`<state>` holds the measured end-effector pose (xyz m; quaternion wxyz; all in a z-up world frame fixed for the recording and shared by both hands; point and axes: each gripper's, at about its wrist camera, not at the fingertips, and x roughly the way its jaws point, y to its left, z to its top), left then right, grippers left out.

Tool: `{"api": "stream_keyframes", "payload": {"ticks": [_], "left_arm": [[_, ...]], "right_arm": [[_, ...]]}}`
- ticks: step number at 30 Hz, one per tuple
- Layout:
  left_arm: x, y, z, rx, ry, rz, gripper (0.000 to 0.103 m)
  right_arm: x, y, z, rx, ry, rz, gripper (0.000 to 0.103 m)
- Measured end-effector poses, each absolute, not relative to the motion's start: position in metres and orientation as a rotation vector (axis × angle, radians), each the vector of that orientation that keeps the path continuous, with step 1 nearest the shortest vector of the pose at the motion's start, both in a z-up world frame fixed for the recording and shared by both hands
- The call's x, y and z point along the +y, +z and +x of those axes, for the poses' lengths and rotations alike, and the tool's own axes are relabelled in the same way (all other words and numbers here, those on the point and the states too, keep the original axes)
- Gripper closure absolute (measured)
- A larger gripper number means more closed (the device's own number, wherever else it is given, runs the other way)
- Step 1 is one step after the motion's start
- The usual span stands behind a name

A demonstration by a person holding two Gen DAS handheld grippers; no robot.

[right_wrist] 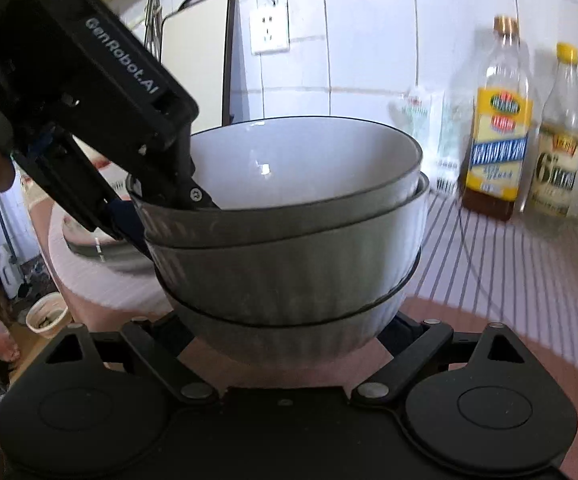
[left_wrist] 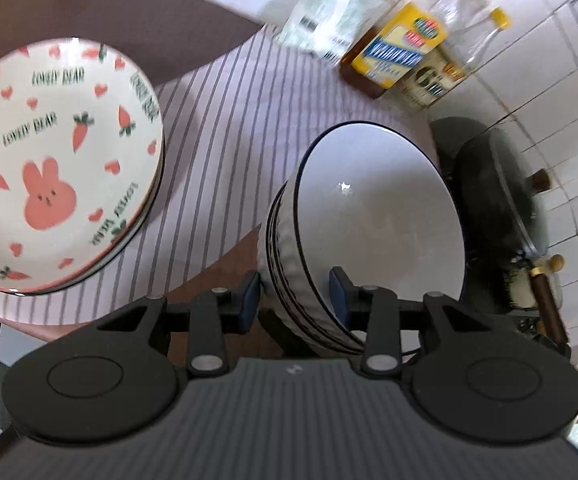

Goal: Organize plates and bowls
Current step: 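Carry the bowl stack onto the bunny plate and open the left gripper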

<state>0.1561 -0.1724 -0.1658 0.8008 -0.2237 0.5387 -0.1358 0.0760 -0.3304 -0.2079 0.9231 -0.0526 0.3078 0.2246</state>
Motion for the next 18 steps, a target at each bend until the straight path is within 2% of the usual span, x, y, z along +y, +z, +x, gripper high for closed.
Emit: {"api": "stream_keyframes", "payload": {"ticks": [11, 18], "left_arm": [[-0.132, -0.089, 0.133, 1.024, -0.206, -0.496, 0.067], [-0.079, -0.073, 0.125, 1.004, -0.126, -0.494, 0.067]], "right_arm": [[-0.3, -0.146, 0.085, 0.507, 0.543, -0.152, 0.007], [-0.254, -0.135, 0.106, 0.481, 0.634, -0.155, 0.007]]}}
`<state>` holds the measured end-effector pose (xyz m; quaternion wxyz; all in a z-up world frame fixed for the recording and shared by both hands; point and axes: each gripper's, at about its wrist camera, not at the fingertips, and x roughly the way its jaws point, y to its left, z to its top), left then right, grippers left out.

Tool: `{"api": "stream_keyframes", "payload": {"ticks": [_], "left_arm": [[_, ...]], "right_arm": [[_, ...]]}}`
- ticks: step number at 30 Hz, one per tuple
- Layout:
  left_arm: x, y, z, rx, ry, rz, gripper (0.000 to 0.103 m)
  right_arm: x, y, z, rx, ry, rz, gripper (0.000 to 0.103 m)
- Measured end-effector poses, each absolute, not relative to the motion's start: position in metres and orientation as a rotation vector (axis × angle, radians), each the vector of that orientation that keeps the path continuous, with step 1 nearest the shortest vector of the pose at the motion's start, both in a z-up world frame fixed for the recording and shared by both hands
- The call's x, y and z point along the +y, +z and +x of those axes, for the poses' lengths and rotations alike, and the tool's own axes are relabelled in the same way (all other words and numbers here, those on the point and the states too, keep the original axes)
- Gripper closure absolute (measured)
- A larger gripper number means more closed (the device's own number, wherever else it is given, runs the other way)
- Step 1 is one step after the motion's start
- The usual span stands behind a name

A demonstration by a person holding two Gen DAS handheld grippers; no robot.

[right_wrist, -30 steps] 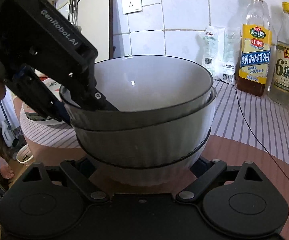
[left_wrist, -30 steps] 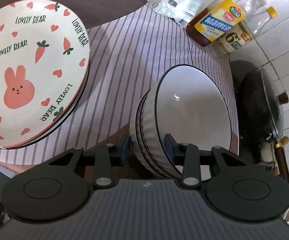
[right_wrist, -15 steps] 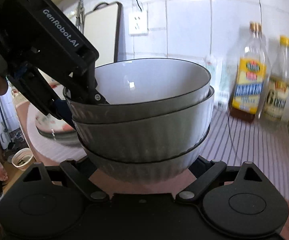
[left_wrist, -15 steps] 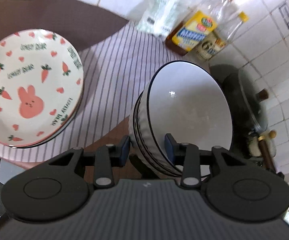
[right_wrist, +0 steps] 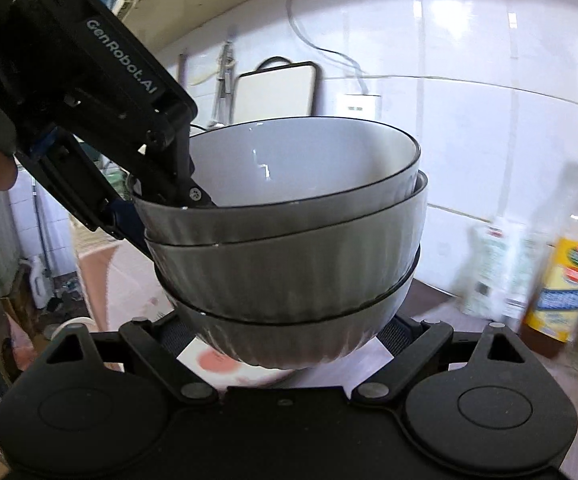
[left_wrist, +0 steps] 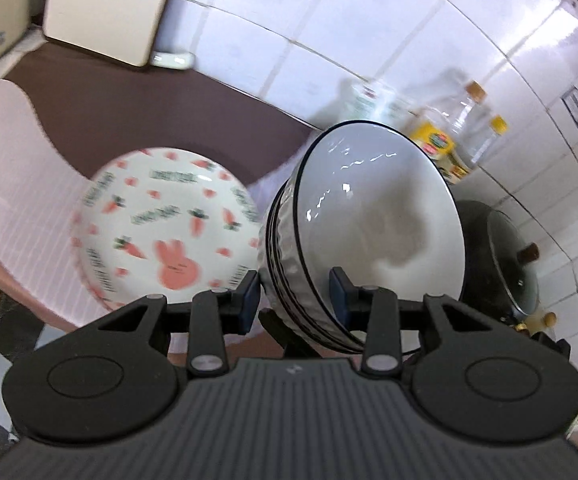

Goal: Organize plates and bowls
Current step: 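Carry the bowl stack onto the bunny plate and open the left gripper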

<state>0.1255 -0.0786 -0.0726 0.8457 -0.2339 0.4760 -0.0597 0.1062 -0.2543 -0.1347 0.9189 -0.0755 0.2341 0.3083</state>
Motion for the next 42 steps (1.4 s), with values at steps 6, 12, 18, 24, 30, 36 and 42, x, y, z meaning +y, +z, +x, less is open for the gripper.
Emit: {"api": "stream_keyframes", "payload": {"ticks": [6, 12, 18, 24, 30, 36, 42], "left_arm": [[-0.036, -0.089, 0.13, 1.056, -0.094, -0.471, 0.067], [-0.018, -0.106, 0.154, 1.094, -0.146, -0.374, 0.067], [-0.009, -0.125, 0.183, 1.126, -0.222, -0.337, 0.067], [-0.005, -0.134, 0.196, 1.138, -0.292, -0.291, 0.067], [-0.004, -0.15, 0.2, 1.171, -0.318, -0.295, 0.067], [-0.001, -0.161, 0.205, 1.184, -0.345, -0.287, 0.067], [0.002, -0.171, 0.205, 1.179, -0.33, -0.285, 0.067]], "right_arm": [[-0.211, -0.152, 0.119, 0.5, 0.675, -0.127, 0.007], [-0.176, -0.176, 0.128, 0.534, 0.621, -0.074, 0.007], [-0.158, -0.194, 0.137, 0.551, 0.528, -0.051, 0.007], [-0.148, -0.205, 0.139, 0.541, 0.468, -0.05, 0.007], [-0.141, -0.215, 0.147, 0.587, 0.433, -0.053, 0.007], [-0.134, -0.225, 0.147, 0.631, 0.392, -0.07, 0.008], [-0.125, -0.232, 0.152, 0.663, 0.357, -0.092, 0.008]]}}
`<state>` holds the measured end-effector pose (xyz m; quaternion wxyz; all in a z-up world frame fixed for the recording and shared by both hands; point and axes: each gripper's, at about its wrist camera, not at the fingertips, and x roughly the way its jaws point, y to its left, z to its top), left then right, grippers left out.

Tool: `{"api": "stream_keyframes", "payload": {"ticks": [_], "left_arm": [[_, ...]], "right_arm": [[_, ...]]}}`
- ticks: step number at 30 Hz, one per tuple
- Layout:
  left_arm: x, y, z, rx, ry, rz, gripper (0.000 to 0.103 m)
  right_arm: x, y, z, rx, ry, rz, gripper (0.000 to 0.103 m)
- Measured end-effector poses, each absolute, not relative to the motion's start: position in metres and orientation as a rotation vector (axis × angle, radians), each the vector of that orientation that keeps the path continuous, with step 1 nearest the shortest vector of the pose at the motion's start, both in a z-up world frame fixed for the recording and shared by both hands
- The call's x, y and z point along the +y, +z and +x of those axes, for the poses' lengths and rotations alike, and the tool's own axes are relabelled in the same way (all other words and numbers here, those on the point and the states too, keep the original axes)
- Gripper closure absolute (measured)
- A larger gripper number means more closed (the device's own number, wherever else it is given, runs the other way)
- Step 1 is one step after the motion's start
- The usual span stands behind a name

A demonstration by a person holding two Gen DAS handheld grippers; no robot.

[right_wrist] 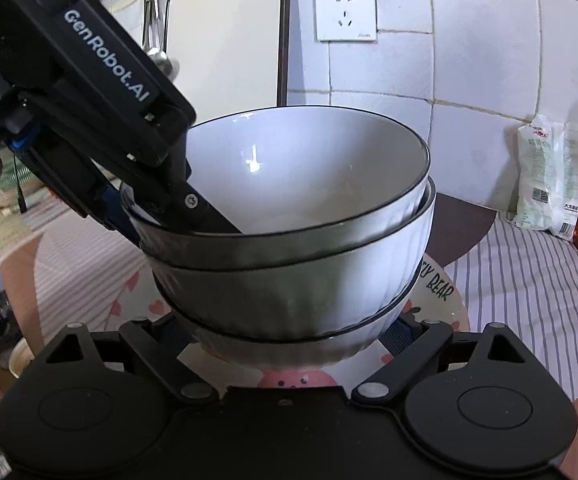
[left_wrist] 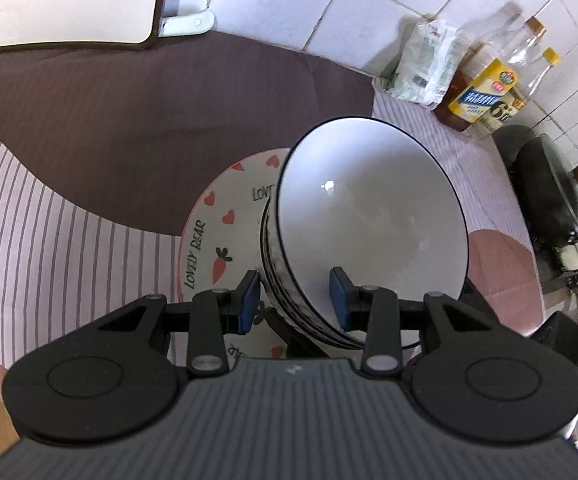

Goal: Organize plates and bowls
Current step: 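Carry the bowl stack onto the bunny plate and open the left gripper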

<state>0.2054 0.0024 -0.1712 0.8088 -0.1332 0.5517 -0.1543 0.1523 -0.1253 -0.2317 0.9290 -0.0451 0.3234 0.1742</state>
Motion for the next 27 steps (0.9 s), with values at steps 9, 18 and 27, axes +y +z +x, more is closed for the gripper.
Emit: {"api": "stream_keyframes", "payload": {"ticks": [9, 18, 27], "left_arm": [[0.004, -0.175, 0.207, 1.166, -0.326, -0.3, 0.067], [0.0, -0.168, 0.199, 1.144, -0.251, -0.28, 0.052], [0.013, -0.124, 0.164, 1.072, -0.165, -0.241, 0.041]], "right_arm": [[-0.123, -0.236, 0.156, 0.705, 0.368, -0.125, 0.007], [-0.113, -0.213, 0.138, 0.833, 0.356, -0.229, 0.006], [-0.14, -0.176, 0.091, 0.849, 0.255, -0.08, 0.005]]}}
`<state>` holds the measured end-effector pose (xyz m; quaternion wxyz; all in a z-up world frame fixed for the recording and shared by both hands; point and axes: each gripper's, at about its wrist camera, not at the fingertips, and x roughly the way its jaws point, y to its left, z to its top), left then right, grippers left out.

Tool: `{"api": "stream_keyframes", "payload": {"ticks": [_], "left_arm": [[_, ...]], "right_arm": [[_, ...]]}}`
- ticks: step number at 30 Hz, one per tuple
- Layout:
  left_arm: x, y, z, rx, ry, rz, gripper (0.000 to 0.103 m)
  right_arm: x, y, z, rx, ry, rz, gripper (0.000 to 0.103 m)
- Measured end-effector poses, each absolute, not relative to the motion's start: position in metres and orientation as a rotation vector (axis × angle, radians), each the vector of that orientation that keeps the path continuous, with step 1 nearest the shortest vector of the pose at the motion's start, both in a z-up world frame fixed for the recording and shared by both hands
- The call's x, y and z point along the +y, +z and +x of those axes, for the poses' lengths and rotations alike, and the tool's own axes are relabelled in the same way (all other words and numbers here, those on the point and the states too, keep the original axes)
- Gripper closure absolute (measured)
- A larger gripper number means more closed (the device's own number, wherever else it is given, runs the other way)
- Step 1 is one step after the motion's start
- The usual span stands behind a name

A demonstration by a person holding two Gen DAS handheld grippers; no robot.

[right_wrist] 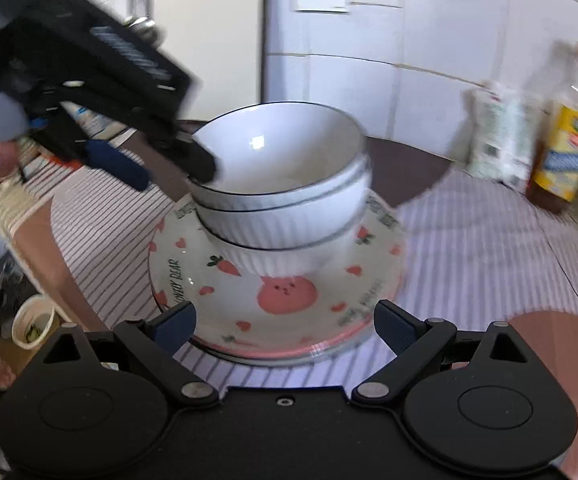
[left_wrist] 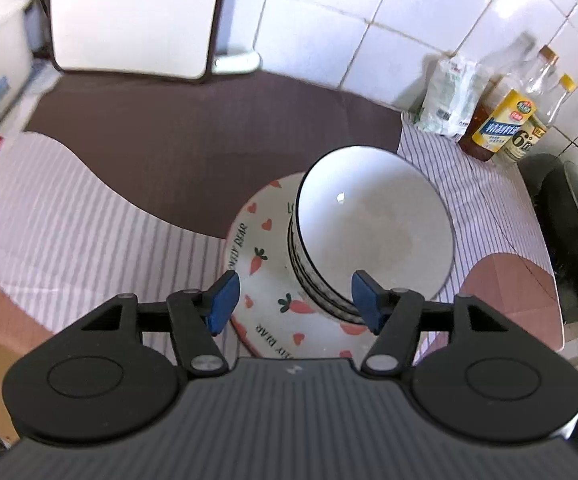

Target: Organize plates and bowls

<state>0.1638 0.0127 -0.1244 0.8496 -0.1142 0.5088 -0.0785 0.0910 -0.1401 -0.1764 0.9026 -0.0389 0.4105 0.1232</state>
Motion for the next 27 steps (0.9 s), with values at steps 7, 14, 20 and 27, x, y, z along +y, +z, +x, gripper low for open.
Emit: {"api": "stream_keyframes", "payload": {"ticks": [7, 14, 20, 27], "left_arm": [[0.008, -0.077, 0.134, 0.985, -0.149, -0.169, 0.031], [0.001, -0.034, 0.099, 0.902, -0.133, -0.112, 0.005], [0.001, -0.016, 0.072, 0.887, -0.107, -0.073, 0.001], [0.006, -0.011, 0.046, 0.921, -0.064, -0.054, 0.001]], "right_arm": [[-0.155, -0.136, 0.075, 0.785, 0.092, -0.039, 0.005], [-0.171, -0.085, 0.073, 0.785, -0.009, -0.045, 0.003], [-0.181, -0.057, 0.074, 0.848, -0.027, -0.001, 0.002], [-0.179, -0.029, 0.051, 0.876, -0.075, -0.014, 0.002]]}}
